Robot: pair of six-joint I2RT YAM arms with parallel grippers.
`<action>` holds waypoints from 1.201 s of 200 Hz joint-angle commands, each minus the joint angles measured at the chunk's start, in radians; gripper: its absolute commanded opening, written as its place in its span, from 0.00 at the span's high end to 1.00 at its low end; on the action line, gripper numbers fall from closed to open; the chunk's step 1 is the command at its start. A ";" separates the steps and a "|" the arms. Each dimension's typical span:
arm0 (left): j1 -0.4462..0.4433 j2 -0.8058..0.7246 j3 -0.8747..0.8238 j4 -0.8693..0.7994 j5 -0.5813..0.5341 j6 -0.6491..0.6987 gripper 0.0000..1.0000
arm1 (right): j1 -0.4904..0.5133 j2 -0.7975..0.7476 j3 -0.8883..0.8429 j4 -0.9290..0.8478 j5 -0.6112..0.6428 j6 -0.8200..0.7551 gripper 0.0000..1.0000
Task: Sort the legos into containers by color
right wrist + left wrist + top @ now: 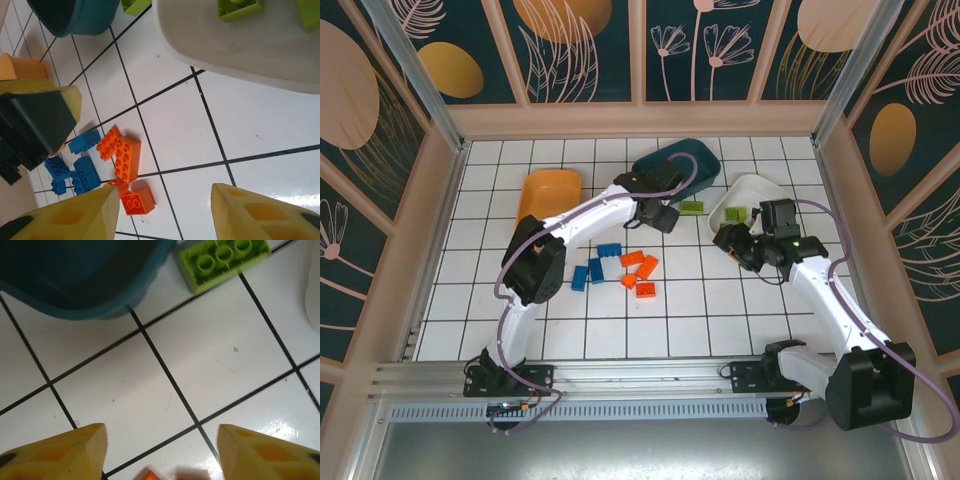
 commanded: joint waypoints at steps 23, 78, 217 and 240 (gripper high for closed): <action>-0.011 -0.024 -0.116 -0.053 0.084 -0.009 0.38 | 0.007 -0.006 -0.021 0.043 -0.023 0.024 0.49; -0.058 -0.040 -0.261 0.037 0.127 -0.043 0.39 | 0.008 -0.024 -0.051 0.034 -0.021 0.025 0.48; -0.091 -0.122 -0.319 0.012 0.094 -0.077 0.34 | 0.038 -0.035 -0.105 0.075 -0.018 0.061 0.48; -0.093 -0.130 -0.324 -0.006 0.102 -0.076 0.35 | 0.040 -0.034 -0.111 0.084 -0.019 0.062 0.48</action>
